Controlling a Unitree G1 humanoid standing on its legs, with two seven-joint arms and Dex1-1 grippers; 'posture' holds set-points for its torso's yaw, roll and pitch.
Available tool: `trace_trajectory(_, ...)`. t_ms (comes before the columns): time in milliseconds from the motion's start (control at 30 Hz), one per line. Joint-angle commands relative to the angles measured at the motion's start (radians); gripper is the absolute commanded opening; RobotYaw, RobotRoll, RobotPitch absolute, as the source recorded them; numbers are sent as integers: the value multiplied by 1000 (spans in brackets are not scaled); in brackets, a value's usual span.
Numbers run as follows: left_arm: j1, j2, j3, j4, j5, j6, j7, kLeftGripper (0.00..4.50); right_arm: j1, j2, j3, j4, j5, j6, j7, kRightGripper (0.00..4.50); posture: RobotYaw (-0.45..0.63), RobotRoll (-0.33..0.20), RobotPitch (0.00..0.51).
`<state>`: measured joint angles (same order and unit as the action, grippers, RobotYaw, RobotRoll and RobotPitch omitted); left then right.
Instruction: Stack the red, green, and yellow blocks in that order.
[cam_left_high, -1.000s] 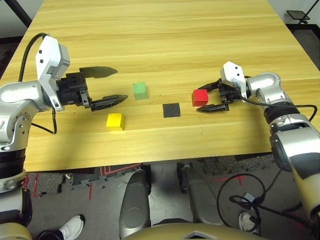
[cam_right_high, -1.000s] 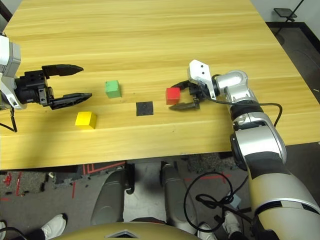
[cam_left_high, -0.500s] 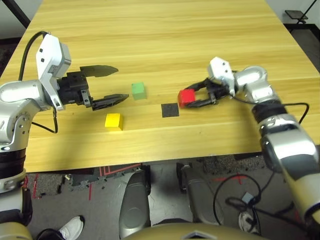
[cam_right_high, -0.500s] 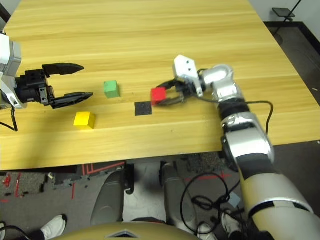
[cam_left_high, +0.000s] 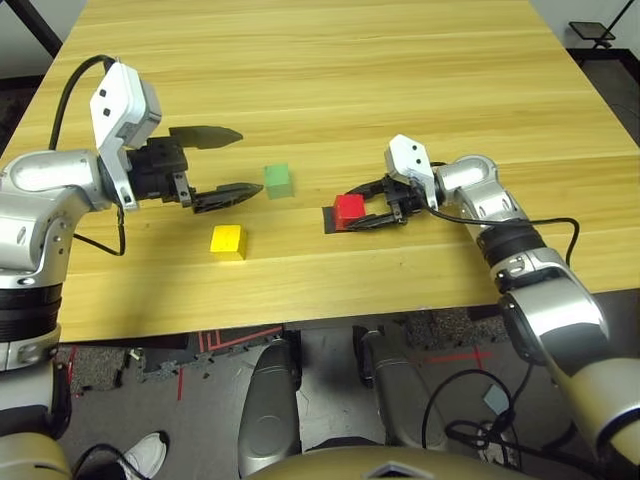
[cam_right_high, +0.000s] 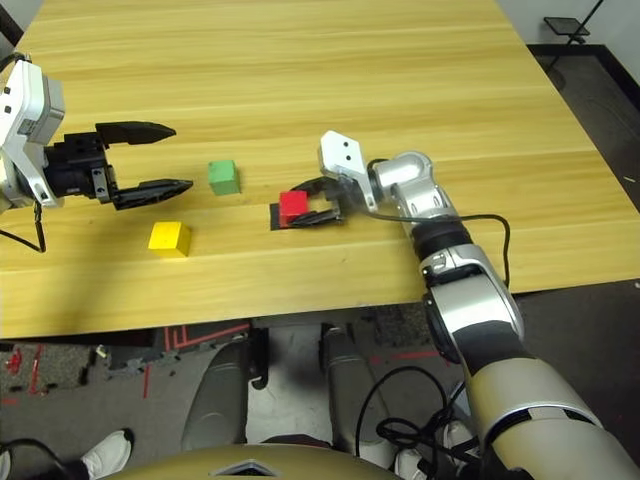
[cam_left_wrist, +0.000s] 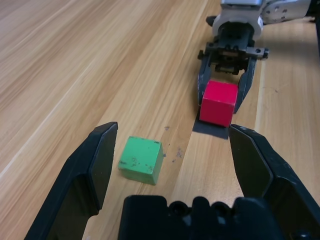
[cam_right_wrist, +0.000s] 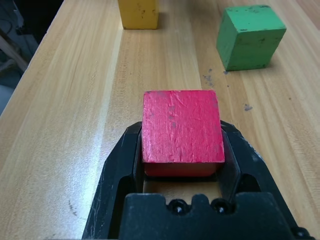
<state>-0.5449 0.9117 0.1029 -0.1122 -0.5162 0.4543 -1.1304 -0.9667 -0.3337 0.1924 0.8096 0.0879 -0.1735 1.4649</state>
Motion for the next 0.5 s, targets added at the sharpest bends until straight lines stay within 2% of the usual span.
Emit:
trace_trajectory(33,-4,-5,-15,-13,11,4,0,4500,-2,4,15,9,-14,-2,3,2059,187,-122,247)
trace_trajectory(133,-14,-3,-29,-7,22,9,-4,4500,3,0,26,1,-15,14,22,2059,187,-124,252)
trace_trajectory(367,-70,-7,-74,51,64,4,-24,4500,2,-1,31,4,-8,19,33,4470,179,-124,252)
trace_trajectory(500,-126,-14,-114,106,91,-5,-63,4500,-17,-3,-1,-10,49,47,96,4470,170,-125,250)
